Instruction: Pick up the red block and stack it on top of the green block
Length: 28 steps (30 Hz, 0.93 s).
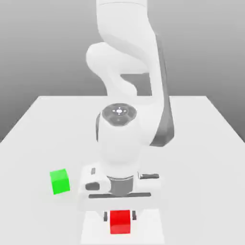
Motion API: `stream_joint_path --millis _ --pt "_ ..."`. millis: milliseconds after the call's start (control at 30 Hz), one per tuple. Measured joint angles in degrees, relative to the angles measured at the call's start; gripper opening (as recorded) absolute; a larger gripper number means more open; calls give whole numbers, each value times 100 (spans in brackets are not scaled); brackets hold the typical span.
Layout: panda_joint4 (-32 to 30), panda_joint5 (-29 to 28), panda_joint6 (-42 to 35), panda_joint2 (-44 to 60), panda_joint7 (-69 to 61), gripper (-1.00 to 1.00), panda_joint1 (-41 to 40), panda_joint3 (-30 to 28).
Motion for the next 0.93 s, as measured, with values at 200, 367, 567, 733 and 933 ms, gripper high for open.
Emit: stream_joint_path --millis 200,367,567,733,933 --pt "-78 -39 -431 -507 28 -100 1 -11" --pt "-555 -230 -966 -1529 513 -100 -462 -468" --pt "-1589 -643 -1146 -2756 1726 -100 -1794 -1075" --pt "-1888 -441 -591 -2495 1877 -100 -2054 -1314" --pt "-1869 123 149 -1717 1493 100 -2049 -1171"
